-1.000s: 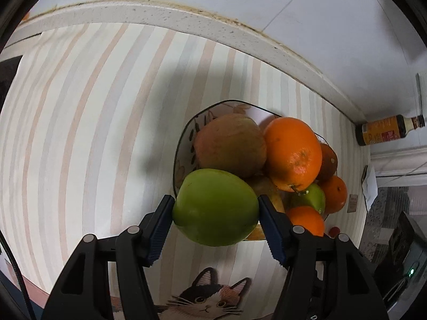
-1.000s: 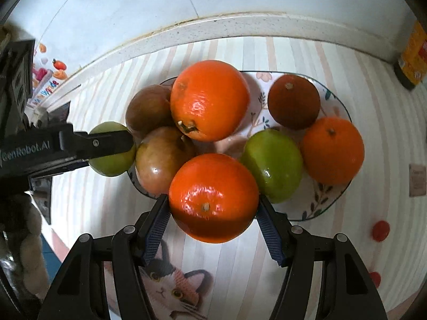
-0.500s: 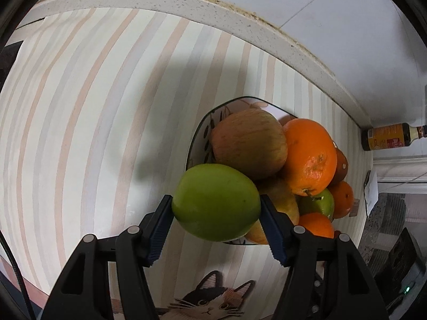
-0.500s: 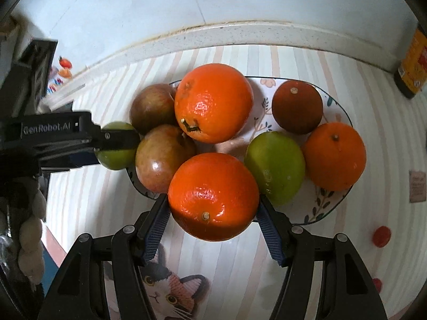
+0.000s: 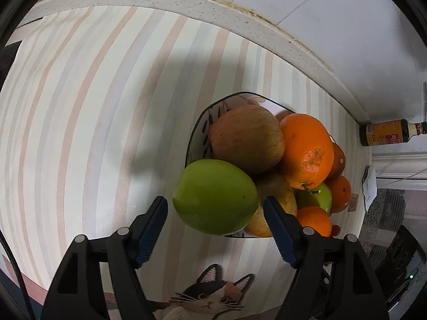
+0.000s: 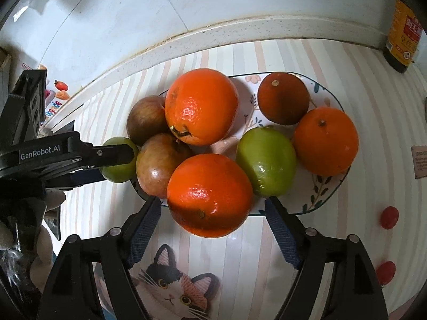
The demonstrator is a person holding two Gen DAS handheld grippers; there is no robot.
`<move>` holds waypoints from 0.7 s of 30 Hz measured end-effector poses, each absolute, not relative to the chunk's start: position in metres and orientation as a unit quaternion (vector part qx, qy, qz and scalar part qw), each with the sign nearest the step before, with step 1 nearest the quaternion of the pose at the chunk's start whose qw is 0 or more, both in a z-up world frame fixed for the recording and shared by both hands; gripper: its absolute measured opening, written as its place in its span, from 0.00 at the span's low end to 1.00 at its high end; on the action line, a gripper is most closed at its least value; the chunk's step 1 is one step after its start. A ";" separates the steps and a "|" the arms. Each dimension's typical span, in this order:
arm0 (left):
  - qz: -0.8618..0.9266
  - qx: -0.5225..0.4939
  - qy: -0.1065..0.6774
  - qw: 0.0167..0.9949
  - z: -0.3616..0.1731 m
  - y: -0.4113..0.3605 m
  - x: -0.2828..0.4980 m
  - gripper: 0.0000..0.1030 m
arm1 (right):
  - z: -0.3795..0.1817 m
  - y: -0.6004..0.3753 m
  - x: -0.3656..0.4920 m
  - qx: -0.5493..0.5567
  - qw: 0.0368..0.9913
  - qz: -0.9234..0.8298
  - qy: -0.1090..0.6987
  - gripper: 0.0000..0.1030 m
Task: Organize fruits
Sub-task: 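Lift both open tools away from the plate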
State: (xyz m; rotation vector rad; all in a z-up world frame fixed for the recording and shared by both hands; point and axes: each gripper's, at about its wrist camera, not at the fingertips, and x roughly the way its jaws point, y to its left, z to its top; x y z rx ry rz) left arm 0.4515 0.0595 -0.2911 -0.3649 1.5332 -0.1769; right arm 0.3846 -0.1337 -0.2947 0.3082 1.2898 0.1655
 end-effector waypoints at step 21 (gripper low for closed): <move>-0.031 0.008 0.594 0.804 -0.196 0.043 0.374 0.93 | -0.206 -0.163 0.343 0.081 0.819 -0.013 0.569 0.91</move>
